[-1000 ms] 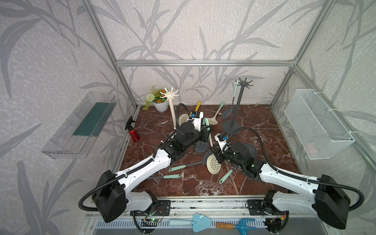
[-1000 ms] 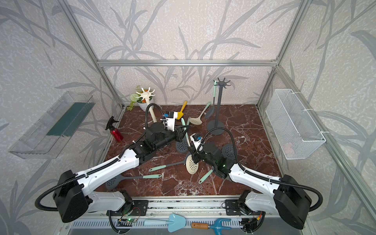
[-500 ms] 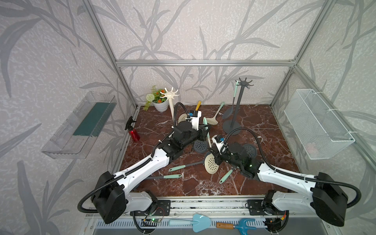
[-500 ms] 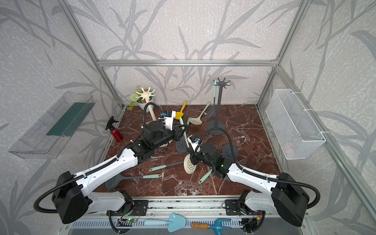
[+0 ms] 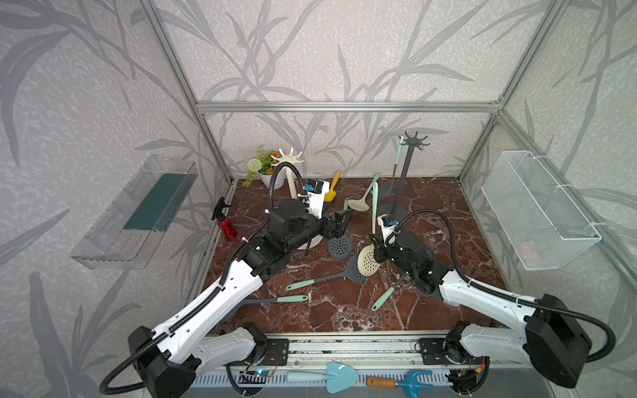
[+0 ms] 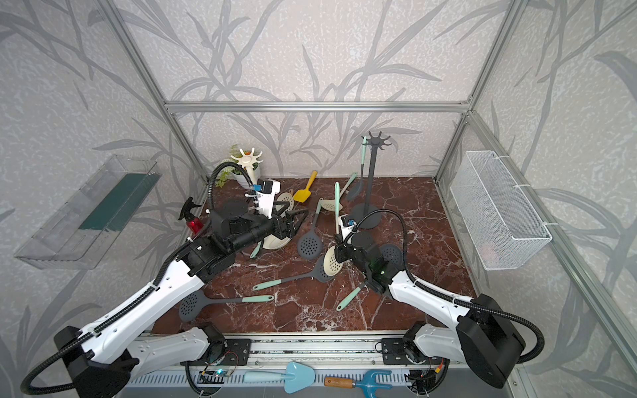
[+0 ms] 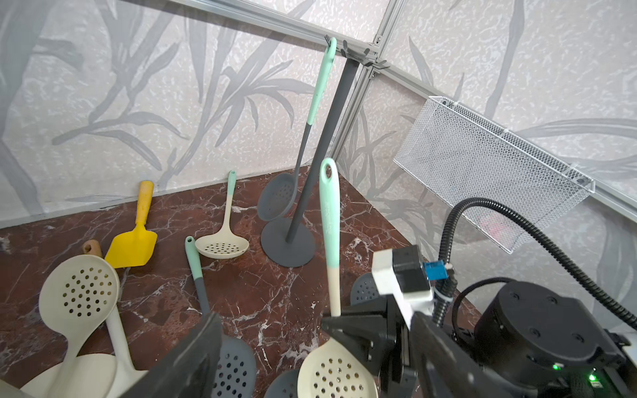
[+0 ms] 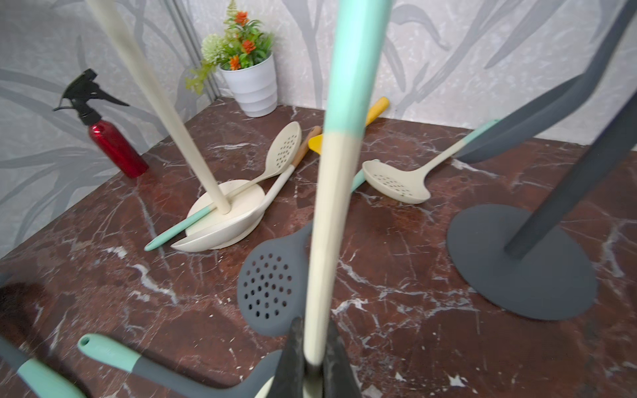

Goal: Hang the skimmer on the kitchen utensil rack
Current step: Pick up the skimmer from the center of the board, then hang the skimmer on the rack.

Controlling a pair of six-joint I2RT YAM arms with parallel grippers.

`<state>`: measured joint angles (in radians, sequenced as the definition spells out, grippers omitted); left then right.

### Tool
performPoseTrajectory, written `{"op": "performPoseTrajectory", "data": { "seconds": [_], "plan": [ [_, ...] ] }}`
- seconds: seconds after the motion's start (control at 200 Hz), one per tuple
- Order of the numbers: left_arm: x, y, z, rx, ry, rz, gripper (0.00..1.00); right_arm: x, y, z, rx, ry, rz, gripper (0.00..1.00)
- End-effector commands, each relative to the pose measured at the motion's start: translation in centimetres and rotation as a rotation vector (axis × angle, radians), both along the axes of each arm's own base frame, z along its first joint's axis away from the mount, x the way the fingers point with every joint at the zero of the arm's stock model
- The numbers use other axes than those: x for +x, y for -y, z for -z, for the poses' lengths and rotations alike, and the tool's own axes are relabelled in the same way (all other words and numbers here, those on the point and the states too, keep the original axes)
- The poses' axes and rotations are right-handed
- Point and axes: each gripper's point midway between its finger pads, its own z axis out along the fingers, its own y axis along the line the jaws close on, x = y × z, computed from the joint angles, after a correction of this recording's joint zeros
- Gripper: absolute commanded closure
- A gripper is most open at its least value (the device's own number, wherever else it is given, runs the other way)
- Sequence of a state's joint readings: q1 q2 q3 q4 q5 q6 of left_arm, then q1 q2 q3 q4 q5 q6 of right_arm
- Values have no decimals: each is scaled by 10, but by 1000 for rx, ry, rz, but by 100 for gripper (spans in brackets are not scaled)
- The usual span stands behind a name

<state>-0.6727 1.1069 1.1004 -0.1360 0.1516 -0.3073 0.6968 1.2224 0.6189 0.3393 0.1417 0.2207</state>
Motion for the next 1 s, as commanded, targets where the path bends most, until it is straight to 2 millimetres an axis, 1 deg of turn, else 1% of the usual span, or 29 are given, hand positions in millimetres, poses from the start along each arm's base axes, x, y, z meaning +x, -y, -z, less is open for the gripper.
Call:
{"op": "performPoseTrajectory", "data": {
  "seconds": [0.0,0.04,0.075,0.18,0.22,0.31,0.455,0.615,0.73,0.815,0.995],
  "plan": [
    [1,2,37,98,-46,25,9,23,-1,-46,74,107,40,100],
    [0,3,40,111,-53,41,3,29,1,-51,86,116,44,100],
    [-1,4,41,120,-54,52,1,35,2,-55,98,121,47,100],
    [-3,2,40,112,-49,51,1,53,4,-68,137,136,47,100],
    [-4,2,43,104,-51,55,1,60,5,-72,141,141,52,100],
    [-12,7,44,119,-17,118,1,76,5,-81,158,150,56,100],
    [-7,-4,44,147,-19,70,1,93,-2,-92,159,168,51,100],
    [-3,-6,48,153,-27,54,1,106,-1,-102,180,178,66,100],
    [-3,-5,49,145,-34,64,1,114,5,-109,197,184,80,100],
    [-2,-5,51,145,-35,65,1,117,9,-113,206,191,87,100],
    [2,-7,53,142,-43,56,1,122,19,-116,223,190,108,100]
  ]
}}
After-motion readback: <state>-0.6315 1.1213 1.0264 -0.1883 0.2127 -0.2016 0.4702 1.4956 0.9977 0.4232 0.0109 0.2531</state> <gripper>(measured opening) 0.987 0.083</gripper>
